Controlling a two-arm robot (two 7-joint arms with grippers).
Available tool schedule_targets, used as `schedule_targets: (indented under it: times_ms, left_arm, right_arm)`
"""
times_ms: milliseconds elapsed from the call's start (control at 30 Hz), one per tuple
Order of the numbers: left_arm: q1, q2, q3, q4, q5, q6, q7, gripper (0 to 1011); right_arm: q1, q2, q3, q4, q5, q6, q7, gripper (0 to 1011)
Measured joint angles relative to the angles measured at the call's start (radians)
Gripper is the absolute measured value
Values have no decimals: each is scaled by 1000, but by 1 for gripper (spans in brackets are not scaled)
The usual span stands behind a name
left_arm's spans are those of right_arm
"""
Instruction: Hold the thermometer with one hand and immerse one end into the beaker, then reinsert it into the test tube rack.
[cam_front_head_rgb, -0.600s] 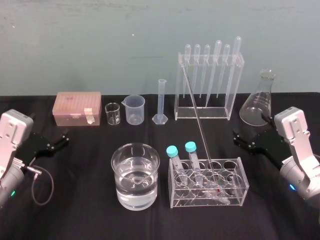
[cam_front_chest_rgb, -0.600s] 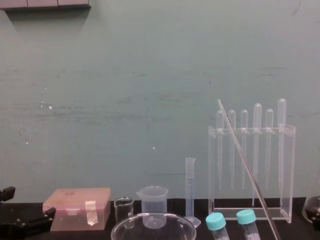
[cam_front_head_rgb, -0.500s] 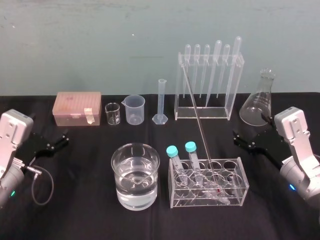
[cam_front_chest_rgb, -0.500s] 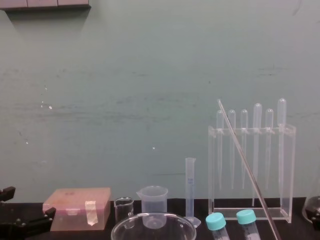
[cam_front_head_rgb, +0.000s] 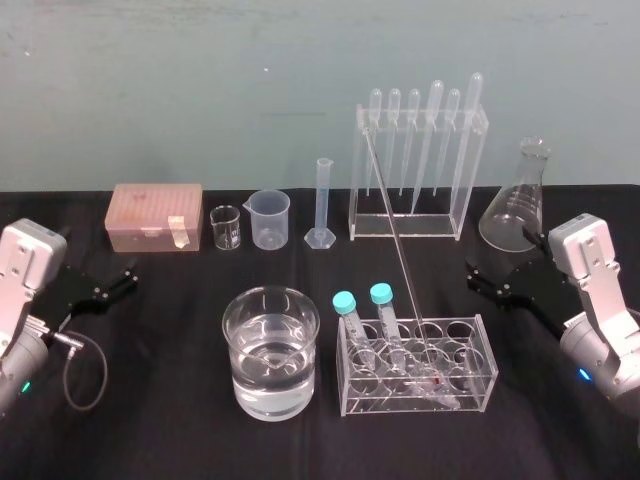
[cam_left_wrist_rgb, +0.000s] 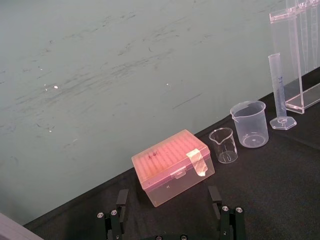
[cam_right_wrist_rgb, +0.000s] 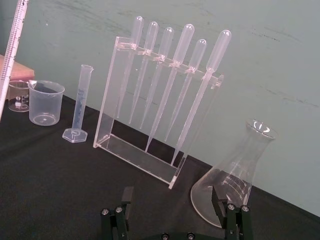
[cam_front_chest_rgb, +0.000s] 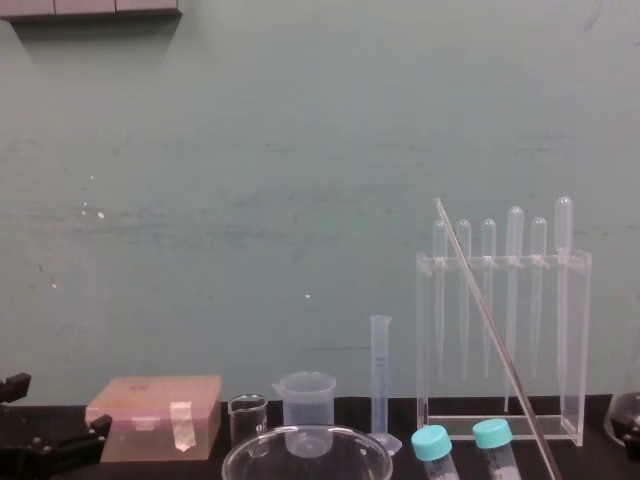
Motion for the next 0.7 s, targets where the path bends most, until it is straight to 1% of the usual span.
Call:
schedule_targets:
  times_ms: [700]
  left_arm:
    - [0, 0, 0, 0, 0, 0, 0, 1008]
  right_arm:
    - [0, 0, 0, 0, 0, 0, 0, 1004]
